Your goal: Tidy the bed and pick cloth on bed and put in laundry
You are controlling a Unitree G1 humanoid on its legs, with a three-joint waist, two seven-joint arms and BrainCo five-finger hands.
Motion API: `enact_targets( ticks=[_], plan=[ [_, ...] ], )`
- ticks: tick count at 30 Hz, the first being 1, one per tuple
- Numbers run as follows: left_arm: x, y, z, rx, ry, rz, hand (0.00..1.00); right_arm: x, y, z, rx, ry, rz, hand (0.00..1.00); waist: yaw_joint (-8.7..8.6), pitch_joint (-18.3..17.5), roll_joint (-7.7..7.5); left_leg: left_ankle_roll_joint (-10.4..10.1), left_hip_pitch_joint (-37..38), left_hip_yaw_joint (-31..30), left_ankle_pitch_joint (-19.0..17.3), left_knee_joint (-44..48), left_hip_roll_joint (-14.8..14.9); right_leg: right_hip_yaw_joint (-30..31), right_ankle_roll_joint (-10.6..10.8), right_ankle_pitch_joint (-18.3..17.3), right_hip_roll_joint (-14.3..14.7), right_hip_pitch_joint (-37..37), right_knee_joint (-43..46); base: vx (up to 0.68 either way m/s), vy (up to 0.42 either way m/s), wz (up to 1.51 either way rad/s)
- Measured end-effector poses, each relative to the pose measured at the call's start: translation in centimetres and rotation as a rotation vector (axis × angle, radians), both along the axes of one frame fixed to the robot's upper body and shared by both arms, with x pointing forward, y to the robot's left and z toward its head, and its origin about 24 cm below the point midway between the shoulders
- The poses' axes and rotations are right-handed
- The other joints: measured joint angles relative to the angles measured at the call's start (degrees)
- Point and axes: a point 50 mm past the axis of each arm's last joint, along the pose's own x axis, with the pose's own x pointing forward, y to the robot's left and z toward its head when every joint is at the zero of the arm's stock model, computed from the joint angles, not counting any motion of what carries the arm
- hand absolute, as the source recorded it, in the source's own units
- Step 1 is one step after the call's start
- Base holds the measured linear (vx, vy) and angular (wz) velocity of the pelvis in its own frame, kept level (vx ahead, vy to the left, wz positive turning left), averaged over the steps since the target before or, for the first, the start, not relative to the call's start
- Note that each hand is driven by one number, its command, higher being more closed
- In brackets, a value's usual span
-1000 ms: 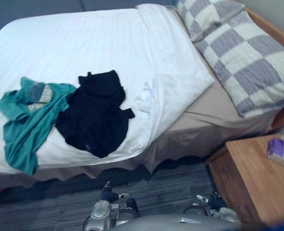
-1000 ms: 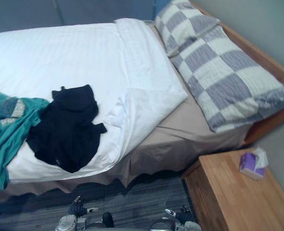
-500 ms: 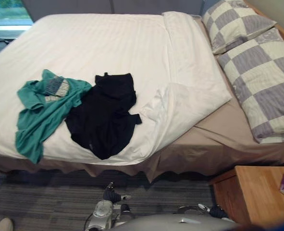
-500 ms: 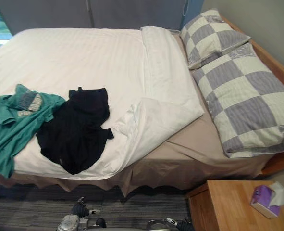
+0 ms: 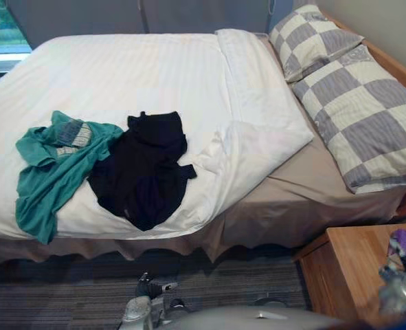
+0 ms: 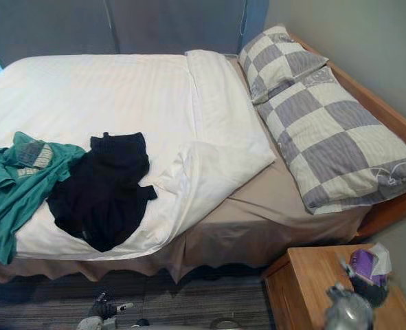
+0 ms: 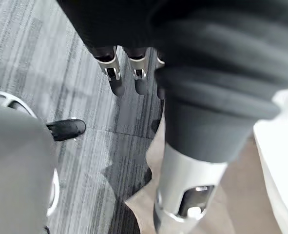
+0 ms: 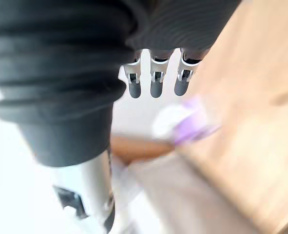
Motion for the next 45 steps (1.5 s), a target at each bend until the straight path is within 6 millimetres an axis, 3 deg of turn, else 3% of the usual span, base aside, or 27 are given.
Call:
enact_targets(
  ticks=[4, 9, 12, 14, 18, 21, 25, 30, 40, 42, 45],
  plan=[
    [0.5, 0.0, 0.2, 0.007, -0.007, -0.029, 0.0, 6.0, 2.3, 4.3, -0.149, -0.061, 0.132, 0.0, 0.83, -0.31, -0.46, 0.76, -0.56, -2.13, 0.0, 0.01, -1.78, -0.98, 0.5, -0.13, -1.38, 0.16, 0.0, 0.02, 0.076, 0.29],
    [0.8, 0.9, 0.5, 0.037, -0.006, -0.066, 0.0, 12.7, 7.6, 9.5, -0.372, -0.122, 0.388, 0.0, 1.73, -0.74, -1.3, 2.92, -2.54, -4.58, 0.32, 0.07, -4.42, -2.05, 1.37, 0.23, -3.4, -0.45, -0.12, 0.08, 0.076, 0.19],
    [0.9, 1.3, 0.6, 0.053, 0.0, -0.094, 0.0, 15.4, 11.1, 12.2, -0.494, -0.164, 0.544, 0.0, 1.99, -0.22, -1.67, 3.25, -2.56, -5.7, 0.46, 0.41, -5.22, -2.02, 1.8, 0.7, -4.05, 0.23, -0.06, 0.13, 0.054, 0.2],
    [1.0, 1.3, 0.6, 0.058, 0.0, -0.108, 0.0, 16.6, 12.9, 13.6, -0.554, -0.186, 0.623, 0.0, 3.19, 0.02, -1.67, 3.25, -2.56, -6.43, 0.46, 0.41, -5.18, -2.02, 1.8, 1.25, -3.83, 0.39, -0.03, 0.08, 0.01, 0.16],
    [1.1, 1.3, 0.7, 0.06, -0.005, -0.11, 0.0, 19.6, 16.7, 18.4, -0.681, -0.262, 0.757, 0.0, 4.29, 2.53, -0.33, 3.3, -4.09, -7.2, 0.92, 0.43, -4.07, -1.84, 0.55, 2.65, -2.87, -0.98, 0.15, -0.01, -0.013, 0.11],
    [1.8, 1.5, 0.9, 0.073, -0.028, -0.117, 0.0, 21.0, 17.6, 22.4, -0.814, -0.286, 0.8, 0.0, 4.76, 5.85, 0.08, 3.52, -7.5, -8.09, 2.38, 0.44, -3.98, -1.84, 0.51, 2.67, -2.94, -4.13, 0.98, -0.11, 0.026, 0.21],
    [2.7, 1.5, 1.4, 0.09, -0.076, -0.11, 0.0, 22.1, 17.6, 25.4, -0.878, -0.285, 0.815, 0.0, 5.29, 9.3, 0.7, 3.82, -11.19, -8.73, 3.9, 0.41, -3.89, -1.81, 0.38, 2.54, -2.82, -8.02, 1.99, -0.15, 0.017, 0.09],
    [4.3, 1.0, 1.9, 0.089, -0.133, -0.138, 0.0, 22.8, 15.5, 27.7, -1.026, -0.169, 0.803, 0.0, 4.8, 12.71, 2.58, 3.59, -16.71, -9.71, 5.81, 0.1, -3.65, -1.79, 0.22, 2.19, -2.37, -14.12, 4.32, -0.15, 0.002, 0.09],
    [7.0, 0.4, 3.0, 0.093, -0.226, -0.19, 0.0, 22.8, 11.4, 32.1, -1.112, -0.079, 0.703, 0.0, 3.8, 16.59, 4.97, 4.27, -23.63, -9.45, 8.63, 0.37, -3.37, -0.38, 0.27, 2.74, -2.12, -23.12, 7.61, -0.04, -0.004, -0.03],
    [8.0, -0.1, 3.4, 0.088, -0.249, -0.214, 0.0, 22.7, 10.6, 33.2, -1.141, -0.047, 0.68, 0.0, 3.89, 17.15, 5.96, 4.08, -25.46, -9.46, 9.18, 0.4, -3.42, -0.38, 0.27, 2.74, -2.27, -25.5, 8.8, -0.03, 0.006, 0.03],
    [10.3, -1.4, 4.3, 0.065, -0.327, -0.225, 0.0, 22.1, 9.7, 36.4, -1.185, -0.061, 0.627, 0.0, 4.28, 18.21, 7.97, 3.84, -29.9, -9.45, 10.2, 0.4, -3.32, -0.24, 0.15, 2.54, -2.4, -31.49, 11.82, -0.06, -0.004, 0.01]
  ],
)
